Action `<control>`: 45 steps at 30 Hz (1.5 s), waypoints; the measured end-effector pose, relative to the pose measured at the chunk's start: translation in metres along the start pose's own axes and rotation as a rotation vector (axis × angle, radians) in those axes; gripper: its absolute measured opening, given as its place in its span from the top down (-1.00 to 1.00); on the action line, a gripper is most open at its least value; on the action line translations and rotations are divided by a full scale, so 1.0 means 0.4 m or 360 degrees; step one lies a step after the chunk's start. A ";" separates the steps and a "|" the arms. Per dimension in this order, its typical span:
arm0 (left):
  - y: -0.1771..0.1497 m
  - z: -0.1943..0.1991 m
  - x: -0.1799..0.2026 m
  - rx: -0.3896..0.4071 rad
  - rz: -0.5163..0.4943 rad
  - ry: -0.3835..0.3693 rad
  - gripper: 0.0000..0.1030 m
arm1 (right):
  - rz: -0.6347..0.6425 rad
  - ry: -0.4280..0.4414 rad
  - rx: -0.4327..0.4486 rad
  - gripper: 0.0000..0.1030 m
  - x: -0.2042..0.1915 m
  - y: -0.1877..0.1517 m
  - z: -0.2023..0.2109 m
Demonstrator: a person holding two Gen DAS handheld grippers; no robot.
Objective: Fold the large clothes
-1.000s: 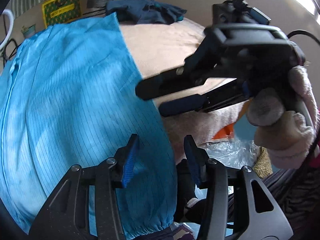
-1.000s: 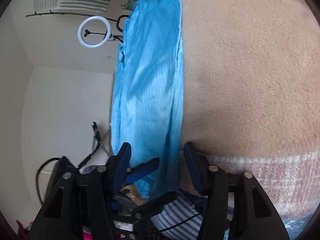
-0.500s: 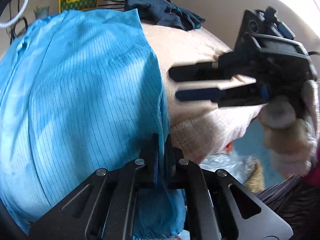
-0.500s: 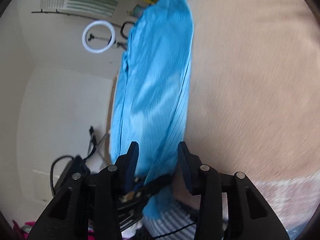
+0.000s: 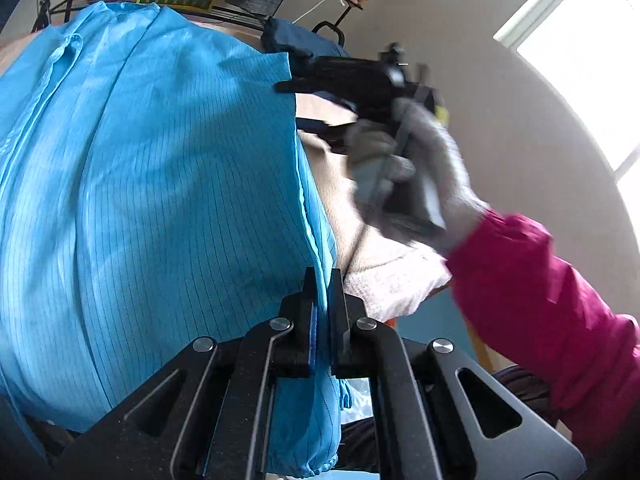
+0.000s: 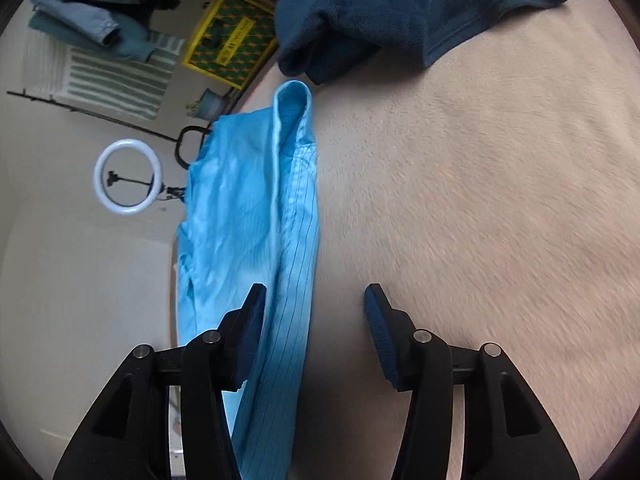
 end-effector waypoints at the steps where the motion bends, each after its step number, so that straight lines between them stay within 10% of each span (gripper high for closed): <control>1: 0.002 0.006 -0.002 0.0007 0.0015 -0.0016 0.97 | 0.0018 -0.0012 0.0018 0.09 -0.009 0.011 -0.011; 3: 0.009 0.012 -0.013 0.0002 0.0026 -0.0058 0.97 | 0.0116 -0.0096 0.0026 0.81 -0.044 0.036 -0.032; 7: 0.025 0.034 -0.041 0.0026 0.0091 -0.0103 0.98 | 0.0244 -0.0209 0.0043 0.93 -0.101 0.051 -0.048; 20: -0.017 0.171 -0.163 0.0084 0.0267 -0.0207 1.00 | 0.0904 -0.0650 0.0099 0.97 -0.398 -0.014 -0.111; 33: -0.103 0.253 -0.414 0.0118 0.0555 -0.0019 1.00 | 0.1441 -0.0879 -0.0200 0.98 -0.566 -0.208 -0.506; 40: -0.125 0.256 -0.448 0.0117 0.0595 0.0034 1.00 | 0.1407 -0.0864 -0.0230 0.98 -0.549 -0.198 -0.555; 45: -0.105 0.240 -0.457 0.0112 0.0585 0.0047 1.00 | 0.1237 -0.0587 -0.0276 0.76 -0.574 -0.200 -0.486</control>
Point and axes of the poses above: each gripper's, at about its wrist camera, not at the fingertips, and z roughly against the way its jaws point, x to its right, y to its top, the point moved 8 cm from there along -z, roughly the way its jaws point, and after that the axes turned 3 degrees about z, right-handed, at the moved point
